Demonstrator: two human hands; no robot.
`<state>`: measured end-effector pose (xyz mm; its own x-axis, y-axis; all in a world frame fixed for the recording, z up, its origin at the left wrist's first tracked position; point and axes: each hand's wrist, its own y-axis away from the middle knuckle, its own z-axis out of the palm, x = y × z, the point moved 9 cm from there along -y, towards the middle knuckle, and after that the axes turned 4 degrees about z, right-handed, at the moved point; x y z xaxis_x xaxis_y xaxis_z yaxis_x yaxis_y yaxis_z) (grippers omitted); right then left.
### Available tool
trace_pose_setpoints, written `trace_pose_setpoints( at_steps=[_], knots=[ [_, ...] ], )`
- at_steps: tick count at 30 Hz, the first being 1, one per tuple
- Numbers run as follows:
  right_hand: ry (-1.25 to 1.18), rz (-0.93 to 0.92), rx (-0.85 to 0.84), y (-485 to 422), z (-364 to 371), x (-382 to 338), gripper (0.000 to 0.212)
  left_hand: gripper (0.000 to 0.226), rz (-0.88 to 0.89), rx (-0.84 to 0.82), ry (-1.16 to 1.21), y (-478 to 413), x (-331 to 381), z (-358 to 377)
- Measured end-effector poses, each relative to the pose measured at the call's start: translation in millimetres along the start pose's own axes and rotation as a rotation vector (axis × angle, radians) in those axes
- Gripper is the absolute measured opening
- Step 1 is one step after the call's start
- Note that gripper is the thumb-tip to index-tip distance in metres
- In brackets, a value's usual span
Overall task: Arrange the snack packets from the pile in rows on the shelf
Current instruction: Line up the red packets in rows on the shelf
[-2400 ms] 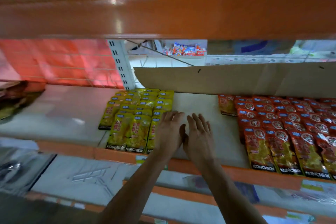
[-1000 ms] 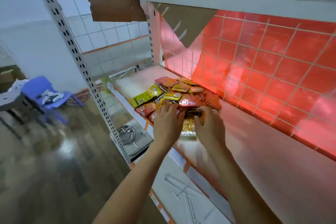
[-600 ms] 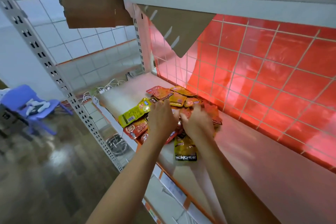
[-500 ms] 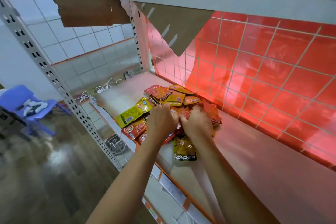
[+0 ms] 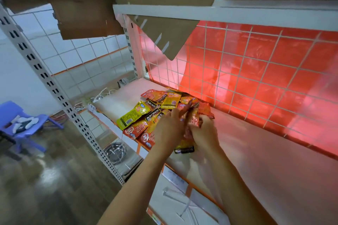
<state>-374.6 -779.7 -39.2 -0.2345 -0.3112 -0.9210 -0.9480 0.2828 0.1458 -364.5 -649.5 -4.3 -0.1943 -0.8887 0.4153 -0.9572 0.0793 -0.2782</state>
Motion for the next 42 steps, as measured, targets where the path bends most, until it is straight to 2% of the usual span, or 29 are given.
trace_pose_setpoints(
  at_steps=[2, 3, 5, 7, 9, 12, 18, 23, 28, 31, 33, 36, 40, 42],
  knots=[
    [-0.082, 0.034, 0.018, 13, -19, 11, 0.017, 0.012, -0.085, 0.069, 0.208, 13, -1, -7],
    [-0.132, 0.056, 0.026, 19, -28, 18, 0.020, 0.019, -0.131, 0.083, 0.323, 21, -1, -8],
    [-0.202, 0.089, 0.045, 35, -45, 32, 0.029, 0.031, -0.237, 0.056, 0.584, 39, -2, -1],
    [-0.260, 0.124, 0.077, 55, -61, 45, 0.023, 0.033, -0.316, -0.007, 0.793, 58, 4, 11],
    [-0.290, 0.147, 0.125, 75, -78, 59, 0.015, 0.028, -0.362, -0.070, 0.898, 78, 14, 24],
    [-0.268, 0.142, 0.190, 104, -103, 73, 0.015, 0.020, -0.383, -0.134, 1.013, 105, 33, 40],
    [-0.296, 0.132, 0.277, 155, -159, 97, 0.021, 0.010, -0.337, -0.305, 1.110, 149, 87, 68],
    [-0.378, 0.195, 0.371, 193, -214, 125, 0.044, 0.003, -0.284, -0.411, 1.115, 174, 145, 81],
    [-0.320, 0.170, 0.572, 230, -296, 148, 0.034, 0.010, -0.182, -0.477, 1.105, 193, 214, 92],
    [-0.390, 0.083, 0.710, 258, -350, 167, 0.008, 0.008, -0.133, -0.501, 1.112, 210, 261, 104],
    [-0.485, 0.071, 0.766, 275, -384, 185, 0.020, 0.007, -0.098, -0.527, 1.119, 226, 298, 111],
    [-0.655, 0.069, 0.811, 299, -433, 209, 0.023, 0.014, -0.073, -0.591, 1.165, 254, 357, 128],
    [-0.816, 0.093, 0.784, 321, -496, 241, 0.012, 0.006, -0.014, -0.675, 1.130, 293, 436, 154],
    [-0.838, 0.089, 0.769, 327, -530, 257, 0.017, 0.003, 0.009, -0.727, 1.088, 312, 474, 167]
  ],
)
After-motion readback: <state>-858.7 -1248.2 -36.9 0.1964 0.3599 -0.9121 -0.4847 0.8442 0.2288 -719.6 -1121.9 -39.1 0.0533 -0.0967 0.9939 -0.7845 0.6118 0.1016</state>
